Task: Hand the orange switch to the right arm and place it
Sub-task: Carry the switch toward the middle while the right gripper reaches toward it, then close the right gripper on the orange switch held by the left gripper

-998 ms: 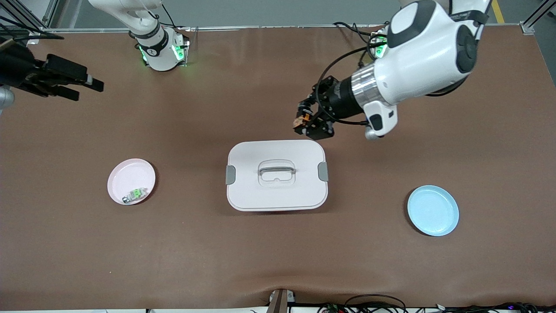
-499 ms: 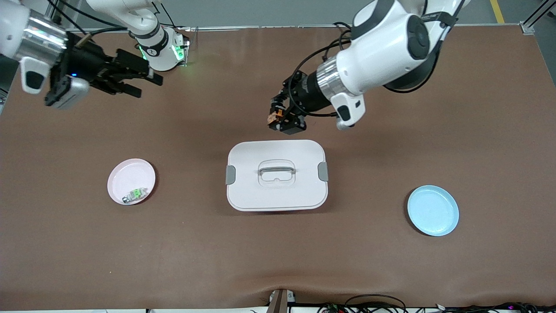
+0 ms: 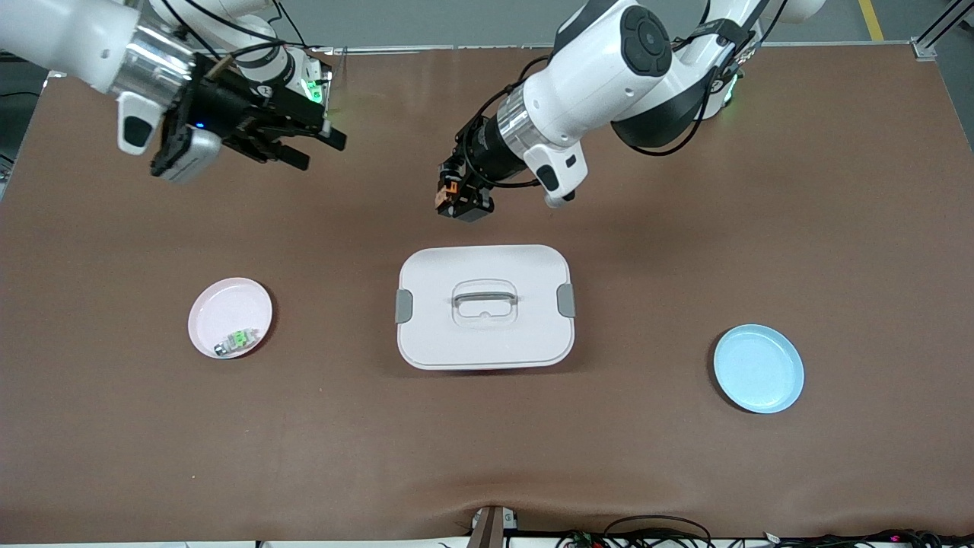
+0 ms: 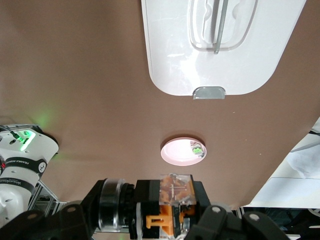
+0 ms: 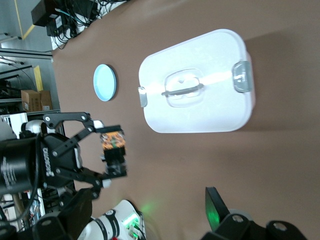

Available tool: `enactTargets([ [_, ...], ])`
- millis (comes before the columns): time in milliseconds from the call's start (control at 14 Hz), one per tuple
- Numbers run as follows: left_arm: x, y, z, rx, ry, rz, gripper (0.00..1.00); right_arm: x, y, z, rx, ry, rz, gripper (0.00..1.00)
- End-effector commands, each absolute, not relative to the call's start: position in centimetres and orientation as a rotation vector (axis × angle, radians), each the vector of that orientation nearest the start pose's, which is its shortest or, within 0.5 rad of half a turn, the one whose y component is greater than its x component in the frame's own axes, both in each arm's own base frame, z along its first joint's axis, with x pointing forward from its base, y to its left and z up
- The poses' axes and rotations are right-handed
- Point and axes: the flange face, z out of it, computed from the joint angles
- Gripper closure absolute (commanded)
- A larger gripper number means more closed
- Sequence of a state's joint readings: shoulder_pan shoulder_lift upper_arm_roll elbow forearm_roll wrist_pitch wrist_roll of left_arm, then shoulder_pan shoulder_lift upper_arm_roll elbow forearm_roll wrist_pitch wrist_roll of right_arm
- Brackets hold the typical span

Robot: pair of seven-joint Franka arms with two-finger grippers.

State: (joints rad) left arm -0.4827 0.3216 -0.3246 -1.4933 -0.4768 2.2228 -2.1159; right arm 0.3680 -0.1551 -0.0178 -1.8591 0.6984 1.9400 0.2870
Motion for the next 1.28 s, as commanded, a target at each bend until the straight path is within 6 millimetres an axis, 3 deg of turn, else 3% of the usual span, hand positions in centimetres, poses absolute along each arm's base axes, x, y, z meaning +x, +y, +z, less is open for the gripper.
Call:
enactTargets([
  [0,48.9,-49.4,55.3,-2.502,-2.466,0.85,0.78,47.7,24.5,61.5,-2.369,0.163,-0.028,0.0],
  [214,48.7,-49.4,55.5,-2.539,-2.446,0.817,0.78,46.9,26.9,59.2,-2.341,0.162,-0.044,0.0],
  [499,48.6,-49.4,55.7,-2.547,-2.443,0.815,0.78,47.0,28.9,57.6,-2.321,0.154,-0.045,0.0],
  [926,48.6,-49.4,55.7,-2.551,-2.441,0.812,0.78,47.3,29.5,56.7,-2.31,0.17,-0.03,0.0],
  [1211,48.6,-49.4,55.7,-2.551,-2.441,0.812,0.78,47.6,31.0,55.3,-2.312,0.184,-0.055,0.0],
])
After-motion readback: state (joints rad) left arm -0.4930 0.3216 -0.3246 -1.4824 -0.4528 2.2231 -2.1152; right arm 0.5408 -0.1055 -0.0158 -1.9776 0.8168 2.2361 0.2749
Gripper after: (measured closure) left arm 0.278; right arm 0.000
